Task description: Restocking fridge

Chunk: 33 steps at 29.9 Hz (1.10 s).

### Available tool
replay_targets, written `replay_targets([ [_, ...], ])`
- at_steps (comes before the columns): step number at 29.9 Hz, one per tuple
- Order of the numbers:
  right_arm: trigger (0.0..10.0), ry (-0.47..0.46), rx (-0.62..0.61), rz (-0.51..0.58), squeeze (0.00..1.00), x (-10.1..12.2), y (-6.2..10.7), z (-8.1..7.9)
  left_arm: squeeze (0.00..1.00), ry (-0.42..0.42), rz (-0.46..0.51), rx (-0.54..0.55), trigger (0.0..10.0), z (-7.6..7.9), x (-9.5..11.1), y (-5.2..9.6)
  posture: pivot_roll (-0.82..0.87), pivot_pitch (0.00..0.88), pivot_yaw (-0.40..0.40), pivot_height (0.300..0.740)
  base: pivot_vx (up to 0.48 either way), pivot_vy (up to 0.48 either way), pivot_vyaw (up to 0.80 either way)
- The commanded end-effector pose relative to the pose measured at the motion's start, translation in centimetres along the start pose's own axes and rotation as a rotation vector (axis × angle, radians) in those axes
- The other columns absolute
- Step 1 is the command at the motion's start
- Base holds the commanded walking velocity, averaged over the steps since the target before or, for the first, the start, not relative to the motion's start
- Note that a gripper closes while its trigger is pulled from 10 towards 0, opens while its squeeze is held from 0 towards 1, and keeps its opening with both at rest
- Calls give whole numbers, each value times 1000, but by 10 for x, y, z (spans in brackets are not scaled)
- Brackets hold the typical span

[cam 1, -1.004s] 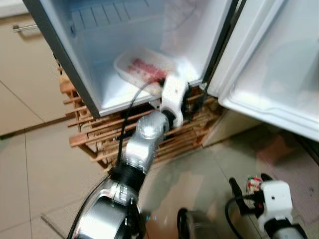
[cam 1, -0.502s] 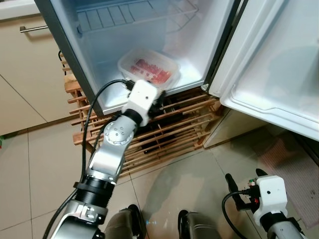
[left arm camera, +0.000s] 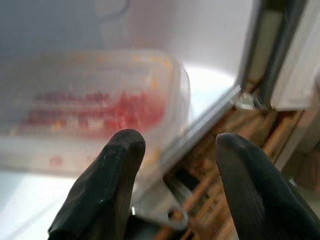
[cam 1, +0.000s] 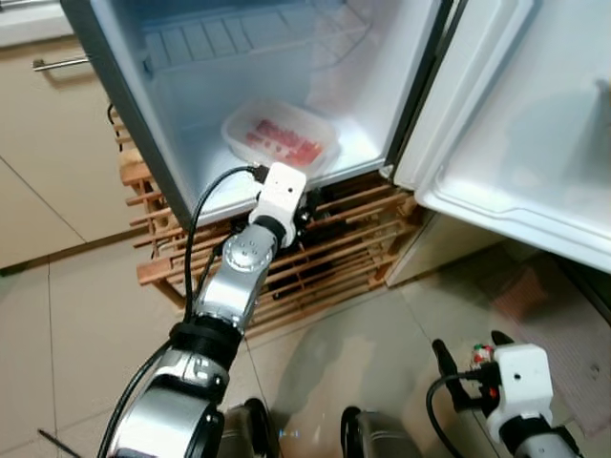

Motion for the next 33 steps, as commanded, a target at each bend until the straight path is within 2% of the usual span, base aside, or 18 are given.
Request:
replay_targets([
  [1,10000,-9,10,-12,0,-1,2,-2,0,16,2,16,10000,0,-2,0,-238,233,-18,698,0,0,0],
  [13,10000,-8,0,-14,0,-2,0,2,0,26,21,22,10000,5,-1,6,-223,233,-23,646,0,0,0],
  [23,10000,-4,-21,-12,0,-2,-4,6,0,25,93,15,10000,8,21,4,-221,226,-23,646,0,0,0],
  [30,10000,-9,-18,-10,0,-3,-4,5,0,38,108,40,10000,5,24,5,-221,223,-23,646,0,0,0],
  [33,10000,-12,-21,-4,0,-2,-4,5,0,55,131,89,10000,0,23,8,-220,226,-22,646,0,0,0],
])
Point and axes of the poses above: a point about 5 cm out from each wrist's last joint towards the gripper, its own y axis pointing back from the gripper into the wrist, its own x axis along the axis of the wrist's last joint, z = x × y, the point moved 3 cm from there along -y, pointing out of the wrist towards the gripper, and after that the axes turned 8 degrees about -y, right-handed, at the moved point
